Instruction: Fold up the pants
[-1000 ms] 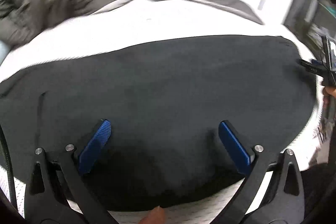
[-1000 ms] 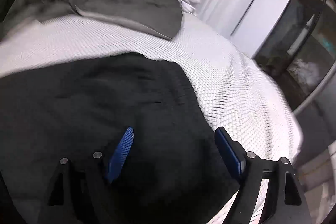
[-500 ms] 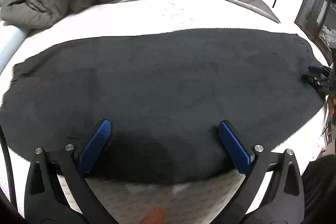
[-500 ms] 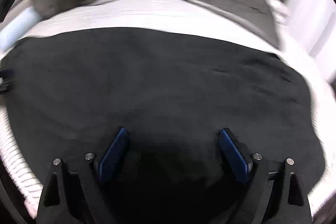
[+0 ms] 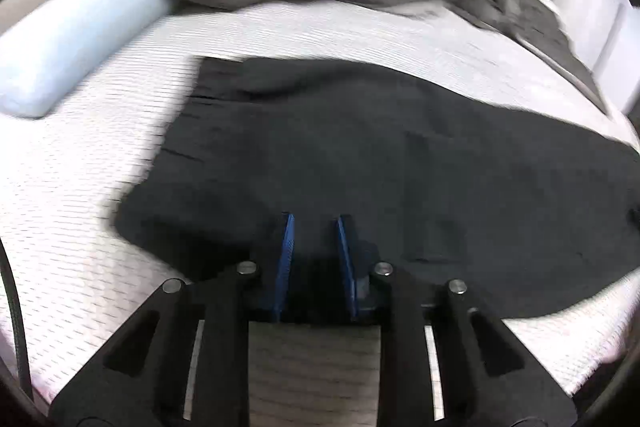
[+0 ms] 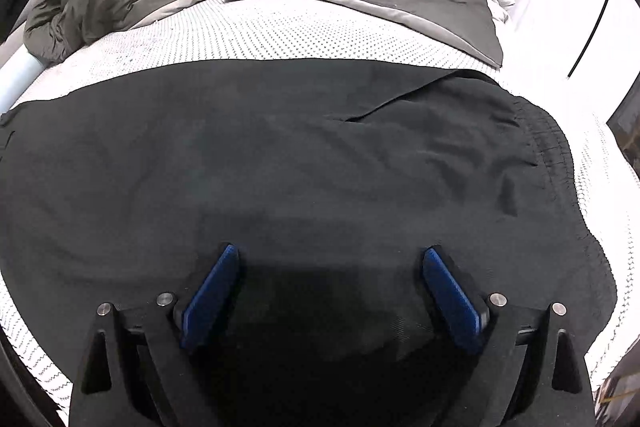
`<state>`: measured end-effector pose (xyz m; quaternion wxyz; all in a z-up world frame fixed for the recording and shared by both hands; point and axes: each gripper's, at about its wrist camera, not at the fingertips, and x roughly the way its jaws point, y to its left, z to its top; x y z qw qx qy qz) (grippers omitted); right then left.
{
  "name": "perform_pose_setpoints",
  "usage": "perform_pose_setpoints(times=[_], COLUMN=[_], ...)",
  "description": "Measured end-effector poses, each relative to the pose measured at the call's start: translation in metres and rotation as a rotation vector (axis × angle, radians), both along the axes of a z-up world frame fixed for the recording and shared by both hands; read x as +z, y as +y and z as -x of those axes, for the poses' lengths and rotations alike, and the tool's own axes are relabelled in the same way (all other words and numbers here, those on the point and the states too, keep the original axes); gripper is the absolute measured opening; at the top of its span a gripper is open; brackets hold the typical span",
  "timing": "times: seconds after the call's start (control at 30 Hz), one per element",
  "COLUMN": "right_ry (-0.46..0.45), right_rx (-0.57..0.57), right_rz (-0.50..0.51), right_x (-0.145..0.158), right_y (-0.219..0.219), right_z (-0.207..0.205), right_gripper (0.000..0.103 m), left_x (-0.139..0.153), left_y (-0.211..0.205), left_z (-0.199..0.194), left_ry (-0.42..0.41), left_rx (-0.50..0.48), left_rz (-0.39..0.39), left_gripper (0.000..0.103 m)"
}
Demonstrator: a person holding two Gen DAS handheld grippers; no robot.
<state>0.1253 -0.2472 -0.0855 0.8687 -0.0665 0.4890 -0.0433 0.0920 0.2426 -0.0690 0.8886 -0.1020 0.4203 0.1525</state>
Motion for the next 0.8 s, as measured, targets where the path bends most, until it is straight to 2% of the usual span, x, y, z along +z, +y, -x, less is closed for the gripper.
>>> perform_pose_setpoints(times=[0.03,0.1,0.13,0.2,0.23,0.27,0.33,0.37,0.47,0.57,0.6,0.63,0.67,0.7,0.77,0.8], right_ry=[0.0,-0.001,-0.001,-0.002,-0.004,-0.007,-0.014,-0.016,-0.017,-0.011,-0.011,-0.011,-0.01,-0.01,-0.011,-0.011], right_rx=[0.001,0.0,-0.001,-0.004,-0.006,-0.004,0.01,0.02,0.053,0.068,0.067,0.061,0.055,0.046,0.036,0.035], right_rz=[0.001,0.001,0.002,0.001,0.0,-0.004,-0.017,-0.02,-0.02,-0.013,-0.018,-0.021,-0.02,-0.018,-0.018,-0.018], right_x=[0.0,0.001,0.0,0.0,0.001,0.002,0.003,0.004,0.003,0.001,0.001,0.001,0.001,0.001,0.002,0.002], right_y=[0.0,0.001,0.002,0.003,0.003,0.003,0.006,0.008,0.016,0.018,0.016,0.014,0.012,0.01,0.008,0.009], right_z=[0.003,0.004,0.004,0.004,0.004,0.003,0.001,0.0,0.001,0.003,0.004,0.004,0.004,0.004,0.002,0.002], right_gripper=[0.095,0.095,0.095,0.095,0.095,0.095,0.095,0.095,0.095,0.095,0.095,0.095,0.095,0.095,0.095,0.095], left_x=[0.001,0.003,0.005,0.012,0.018,0.022,0.027,0.028,0.014,0.002,0.002,0.003,0.005,0.008,0.014,0.02], left_y=[0.013,0.032,0.036,0.028,0.02,0.013,0.002,-0.004,-0.009,0.013,0.024,0.032,0.041,0.047,0.047,0.038], left_z=[0.003,0.006,0.007,0.007,0.002,-0.005,-0.02,-0.036,-0.077,-0.096,-0.094,-0.093,-0.086,-0.082,-0.074,-0.076], left_ry=[-0.017,-0.066,-0.081,-0.104,-0.124,-0.136,-0.141,-0.128,-0.013,0.041,0.029,0.013,-0.01,-0.041,-0.072,-0.089], left_rx=[0.044,0.081,0.091,0.075,0.033,-0.003,-0.072,-0.089,-0.102,0.009,0.044,0.068,0.097,0.115,0.12,0.092], left_rz=[0.018,0.104,0.123,0.127,0.14,0.15,0.145,0.133,0.111,0.087,0.093,0.108,0.14,0.175,0.182,0.176], left_gripper=[0.02,0.02,0.02,0.021,0.022,0.026,0.048,0.051,0.05,0.039,0.038,0.031,0.028,0.028,0.03,0.03])
